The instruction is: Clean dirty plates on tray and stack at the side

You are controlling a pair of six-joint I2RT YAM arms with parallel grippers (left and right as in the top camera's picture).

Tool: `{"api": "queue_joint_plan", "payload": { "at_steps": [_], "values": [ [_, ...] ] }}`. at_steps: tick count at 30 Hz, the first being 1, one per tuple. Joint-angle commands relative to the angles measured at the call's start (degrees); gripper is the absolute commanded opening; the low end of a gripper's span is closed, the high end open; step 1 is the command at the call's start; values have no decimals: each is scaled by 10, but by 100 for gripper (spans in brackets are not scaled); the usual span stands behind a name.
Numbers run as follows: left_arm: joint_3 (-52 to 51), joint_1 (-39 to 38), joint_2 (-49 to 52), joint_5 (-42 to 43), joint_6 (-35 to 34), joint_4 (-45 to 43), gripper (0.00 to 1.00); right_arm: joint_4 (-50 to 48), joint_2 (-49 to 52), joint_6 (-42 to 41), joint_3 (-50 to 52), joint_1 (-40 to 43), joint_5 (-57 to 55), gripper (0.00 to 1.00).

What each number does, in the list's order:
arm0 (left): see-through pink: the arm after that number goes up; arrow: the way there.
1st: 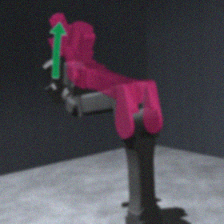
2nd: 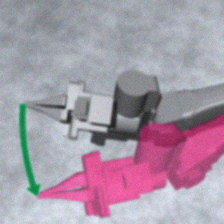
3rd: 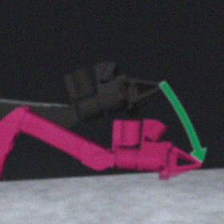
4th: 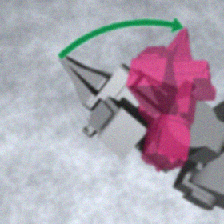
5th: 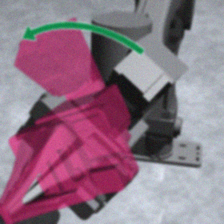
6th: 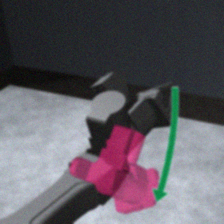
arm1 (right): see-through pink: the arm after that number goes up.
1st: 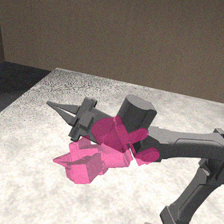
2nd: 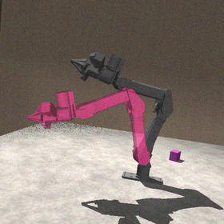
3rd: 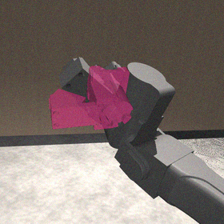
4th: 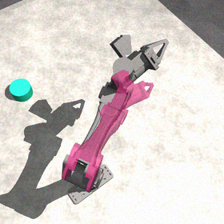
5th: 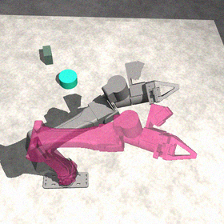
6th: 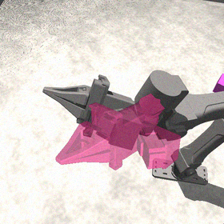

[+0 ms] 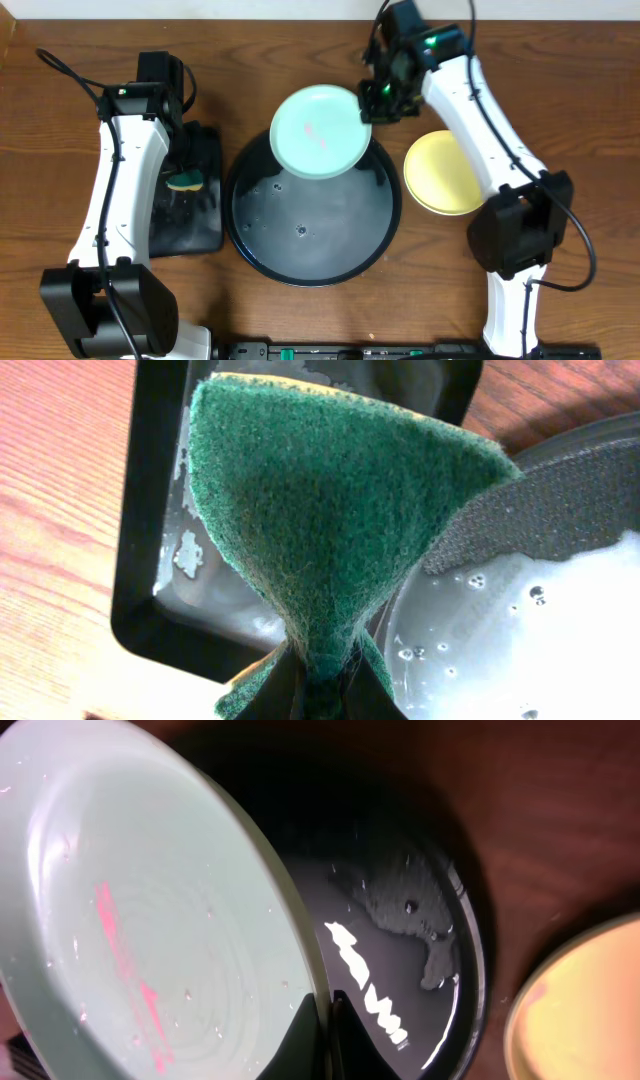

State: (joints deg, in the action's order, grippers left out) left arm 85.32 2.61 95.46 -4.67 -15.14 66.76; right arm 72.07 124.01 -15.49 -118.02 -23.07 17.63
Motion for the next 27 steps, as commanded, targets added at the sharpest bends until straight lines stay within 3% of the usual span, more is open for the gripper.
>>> {"api": "queue_joint_plan", "payload": {
  "at_steps": [1,8,16,27],
  "values": [
    [13,2,-6,27,5,0,8,-20,20,-12,64,-23,-17,1],
    [19,-6,-10,71,-6,-3,7,-92,20,-25,160,-50,-17,1],
    [19,-54,-16,71,-82,-27,7,-216,20,-105,266,-64,-28,1],
    [-46,-151,-6,73,-127,-123,7,-288,20,-108,339,-64,-28,1]
  ]
}}
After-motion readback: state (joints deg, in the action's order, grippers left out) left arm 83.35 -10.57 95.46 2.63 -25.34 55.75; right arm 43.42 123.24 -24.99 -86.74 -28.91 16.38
